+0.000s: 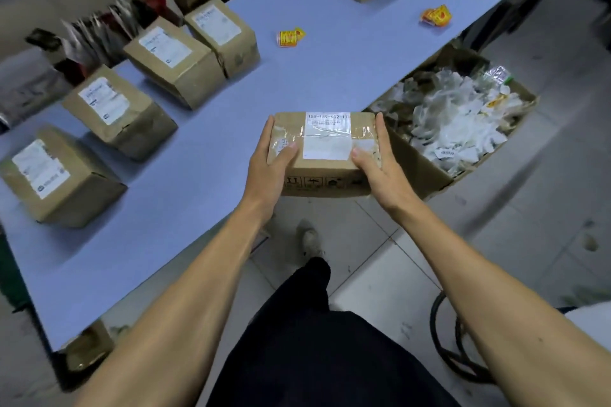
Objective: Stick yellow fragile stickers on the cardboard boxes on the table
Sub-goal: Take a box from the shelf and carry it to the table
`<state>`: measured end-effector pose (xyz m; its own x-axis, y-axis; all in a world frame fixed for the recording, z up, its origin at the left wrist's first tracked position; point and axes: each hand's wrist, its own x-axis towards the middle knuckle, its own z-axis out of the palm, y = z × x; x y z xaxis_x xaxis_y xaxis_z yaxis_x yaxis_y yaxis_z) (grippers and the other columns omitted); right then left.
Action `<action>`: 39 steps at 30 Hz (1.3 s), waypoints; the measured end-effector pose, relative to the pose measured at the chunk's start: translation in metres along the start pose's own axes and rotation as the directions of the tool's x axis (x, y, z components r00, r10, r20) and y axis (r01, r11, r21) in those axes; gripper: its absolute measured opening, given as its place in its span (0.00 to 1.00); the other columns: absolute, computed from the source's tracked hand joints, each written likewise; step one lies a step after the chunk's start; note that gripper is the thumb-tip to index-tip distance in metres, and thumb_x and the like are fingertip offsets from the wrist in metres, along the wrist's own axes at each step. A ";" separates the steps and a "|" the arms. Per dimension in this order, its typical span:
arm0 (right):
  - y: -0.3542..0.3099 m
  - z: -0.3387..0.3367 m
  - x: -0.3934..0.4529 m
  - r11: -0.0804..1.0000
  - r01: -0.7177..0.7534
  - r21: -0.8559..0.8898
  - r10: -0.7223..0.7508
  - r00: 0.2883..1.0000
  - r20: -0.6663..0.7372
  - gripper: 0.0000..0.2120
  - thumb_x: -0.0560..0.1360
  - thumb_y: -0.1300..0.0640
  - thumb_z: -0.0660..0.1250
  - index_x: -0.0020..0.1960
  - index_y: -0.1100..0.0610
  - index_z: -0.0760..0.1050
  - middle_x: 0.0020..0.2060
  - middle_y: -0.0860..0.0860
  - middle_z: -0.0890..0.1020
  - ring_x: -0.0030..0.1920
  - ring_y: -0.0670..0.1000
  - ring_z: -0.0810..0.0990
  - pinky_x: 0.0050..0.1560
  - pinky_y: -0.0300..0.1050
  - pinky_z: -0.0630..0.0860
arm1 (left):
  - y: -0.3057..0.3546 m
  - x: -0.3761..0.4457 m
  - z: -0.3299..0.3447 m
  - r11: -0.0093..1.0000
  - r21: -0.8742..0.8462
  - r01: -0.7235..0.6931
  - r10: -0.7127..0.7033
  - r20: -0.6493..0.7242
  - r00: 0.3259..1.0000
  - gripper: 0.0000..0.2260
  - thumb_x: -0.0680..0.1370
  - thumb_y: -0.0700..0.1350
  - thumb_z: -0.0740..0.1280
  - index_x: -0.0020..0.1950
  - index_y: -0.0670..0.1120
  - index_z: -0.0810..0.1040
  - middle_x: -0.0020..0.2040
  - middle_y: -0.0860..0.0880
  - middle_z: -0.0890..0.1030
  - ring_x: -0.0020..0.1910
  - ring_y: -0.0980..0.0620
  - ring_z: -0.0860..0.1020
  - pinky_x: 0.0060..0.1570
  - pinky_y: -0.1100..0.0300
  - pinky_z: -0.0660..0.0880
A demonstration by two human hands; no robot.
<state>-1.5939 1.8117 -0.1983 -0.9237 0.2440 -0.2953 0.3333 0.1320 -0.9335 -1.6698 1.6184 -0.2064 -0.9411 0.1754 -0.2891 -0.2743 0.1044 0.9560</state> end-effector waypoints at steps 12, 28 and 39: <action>-0.041 0.023 0.140 0.997 -0.047 -0.054 0.057 0.974 0.220 0.40 0.80 0.45 0.64 0.79 0.38 0.38 0.67 0.35 0.66 0.69 0.43 0.68 0.59 0.28 0.65 | 0.012 0.101 -0.028 0.999 -0.012 0.033 -0.034 -0.159 0.987 0.28 0.79 0.51 0.66 0.77 0.62 0.61 0.66 0.59 0.74 0.55 0.71 0.76 0.46 0.77 0.72; -0.072 0.005 0.314 0.984 -0.047 -0.173 0.131 0.849 0.512 0.43 0.73 0.38 0.65 0.77 0.32 0.40 0.64 0.31 0.70 0.64 0.37 0.73 0.61 0.38 0.68 | 0.030 0.202 0.005 0.984 -0.149 0.101 -0.152 -0.390 0.908 0.31 0.78 0.57 0.67 0.78 0.64 0.58 0.67 0.61 0.75 0.66 0.60 0.75 0.63 0.59 0.74; -0.074 -0.008 0.403 0.898 0.235 -0.372 0.061 0.771 0.634 0.41 0.79 0.47 0.63 0.80 0.40 0.39 0.66 0.39 0.73 0.62 0.45 0.74 0.56 0.37 0.69 | 0.030 0.258 0.041 0.977 0.008 0.215 -0.176 -0.543 0.821 0.33 0.79 0.48 0.69 0.80 0.55 0.56 0.68 0.54 0.74 0.66 0.54 0.74 0.61 0.68 0.71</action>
<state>-1.9895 1.9080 -0.2468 -0.8117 -0.4129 -0.4131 0.1520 0.5336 -0.8320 -1.9126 1.7073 -0.2544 -0.8320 -0.4055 -0.3785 -0.4682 0.1475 0.8712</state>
